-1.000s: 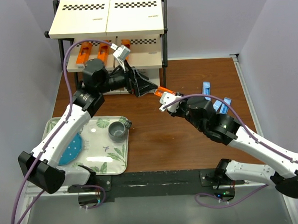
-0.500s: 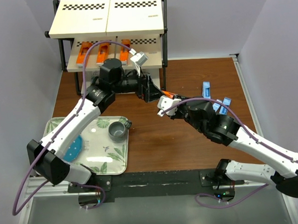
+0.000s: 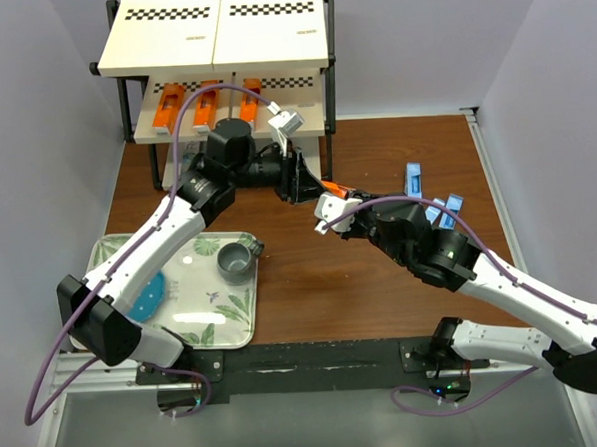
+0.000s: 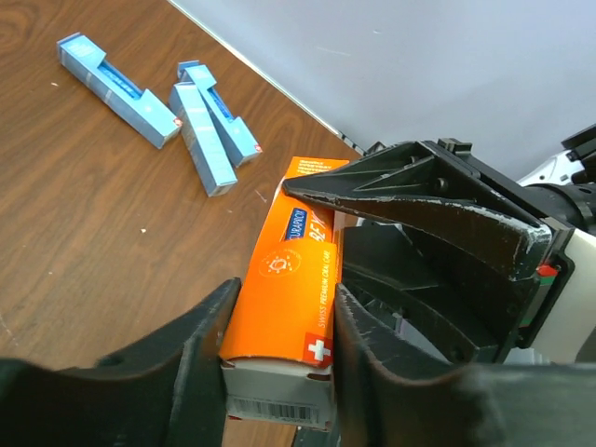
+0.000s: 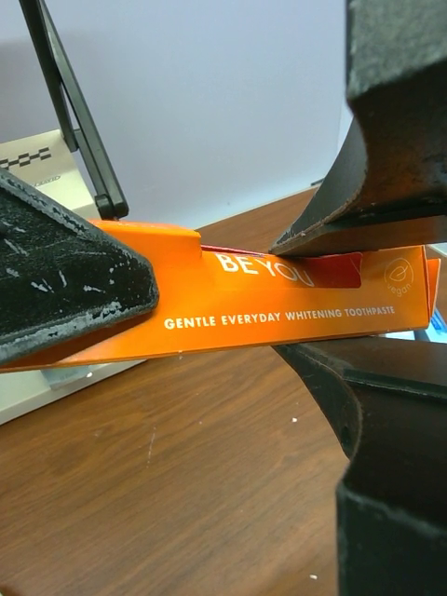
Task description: Place and organize the toothpastes onto the shelf
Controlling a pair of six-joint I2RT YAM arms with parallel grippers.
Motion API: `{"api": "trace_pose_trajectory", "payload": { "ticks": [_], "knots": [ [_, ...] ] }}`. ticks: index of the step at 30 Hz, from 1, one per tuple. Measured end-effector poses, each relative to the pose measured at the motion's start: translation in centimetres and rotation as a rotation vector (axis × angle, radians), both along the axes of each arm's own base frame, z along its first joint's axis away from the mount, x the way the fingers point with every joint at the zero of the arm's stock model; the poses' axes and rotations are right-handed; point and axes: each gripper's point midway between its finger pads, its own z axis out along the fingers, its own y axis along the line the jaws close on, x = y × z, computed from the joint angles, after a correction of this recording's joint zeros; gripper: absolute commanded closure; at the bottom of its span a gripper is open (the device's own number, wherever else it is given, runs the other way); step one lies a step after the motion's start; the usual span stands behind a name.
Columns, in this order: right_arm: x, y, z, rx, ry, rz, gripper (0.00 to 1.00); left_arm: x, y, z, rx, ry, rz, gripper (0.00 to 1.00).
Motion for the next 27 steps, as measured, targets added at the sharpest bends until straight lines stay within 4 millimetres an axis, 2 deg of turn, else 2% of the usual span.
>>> {"api": "trace_pose_trajectory", "payload": {
  "ticks": [2, 4, 6, 10, 15, 17, 22, 27],
  "knots": [
    [0.0, 0.0, 0.0, -0.001, -0.002, 0.001, 0.54, -0.2, -0.1, 0.2, -0.009, -0.001, -0.016, 0.74],
    [0.1, -0.1, 0.2, -0.002, -0.009, -0.006, 0.41, -0.3, -0.2, 0.3, -0.014, -0.005, -0.021, 0.80],
    [0.2, -0.1, 0.6, 0.007, -0.025, -0.015, 0.33, -0.2, -0.2, 0.2, -0.011, -0.004, -0.016, 0.83],
    [0.4, -0.4, 1.2, 0.021, -0.045, -0.033, 0.25, 0.0, -0.1, -0.5, -0.005, -0.003, -0.009, 0.88],
    [0.4, -1.0, 0.7, 0.027, -0.043, -0.061, 0.16, 0.3, 0.3, -1.5, 0.021, -0.037, 0.019, 0.93],
    [0.2, -1.1, 0.5, 0.042, -0.034, -0.070, 0.12, 0.5, 0.9, -2.0, 0.036, -0.071, 0.050, 0.97],
    [0.0, -2.4, 1.3, 0.132, -0.028, -0.155, 0.02, 1.1, 3.8, -3.4, 0.100, -0.196, 0.189, 0.98],
    [-0.1, -3.6, 1.7, 0.232, -0.006, -0.256, 0.02, 1.8, 6.1, -4.4, 0.132, -0.327, 0.307, 0.98]
  ]
}}
